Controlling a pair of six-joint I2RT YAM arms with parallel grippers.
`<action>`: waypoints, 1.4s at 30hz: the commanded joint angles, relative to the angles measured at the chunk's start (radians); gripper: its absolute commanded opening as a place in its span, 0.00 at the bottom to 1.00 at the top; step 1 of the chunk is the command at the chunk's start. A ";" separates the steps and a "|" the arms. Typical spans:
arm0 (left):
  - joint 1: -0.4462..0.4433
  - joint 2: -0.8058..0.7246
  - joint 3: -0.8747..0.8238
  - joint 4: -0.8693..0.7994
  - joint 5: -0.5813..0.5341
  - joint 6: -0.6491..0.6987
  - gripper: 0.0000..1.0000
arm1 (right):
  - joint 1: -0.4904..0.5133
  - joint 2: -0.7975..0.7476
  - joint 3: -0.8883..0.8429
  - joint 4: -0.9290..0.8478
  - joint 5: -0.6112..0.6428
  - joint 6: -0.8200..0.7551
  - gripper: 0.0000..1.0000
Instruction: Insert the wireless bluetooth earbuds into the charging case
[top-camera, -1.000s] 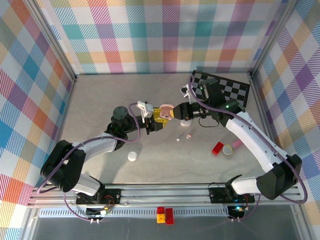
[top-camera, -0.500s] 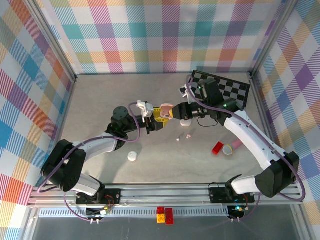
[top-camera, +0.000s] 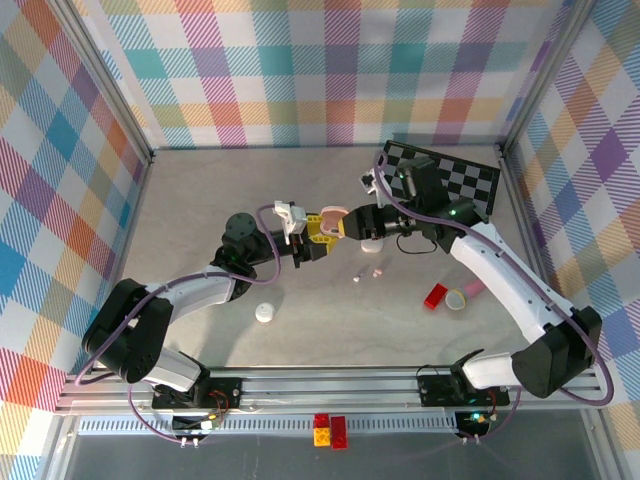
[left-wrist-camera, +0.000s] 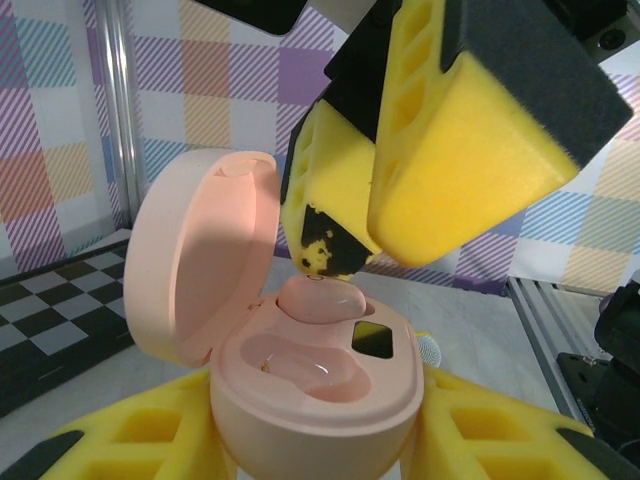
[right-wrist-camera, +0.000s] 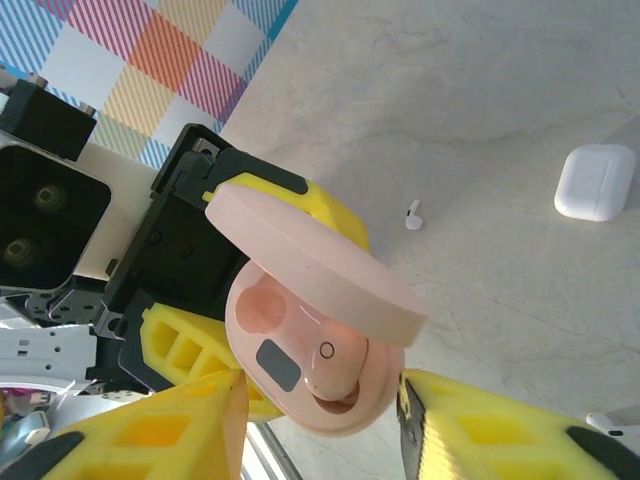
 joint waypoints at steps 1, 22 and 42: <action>0.002 -0.004 0.000 0.087 -0.005 -0.015 0.40 | 0.006 -0.083 -0.031 0.034 -0.006 -0.044 0.49; 0.071 -0.121 -0.032 -0.002 0.006 0.001 0.39 | -0.215 -0.032 -0.481 0.235 0.183 0.291 0.48; 0.071 -0.133 -0.032 -0.023 -0.005 0.006 0.38 | -0.174 0.287 -0.453 0.322 0.166 0.481 0.50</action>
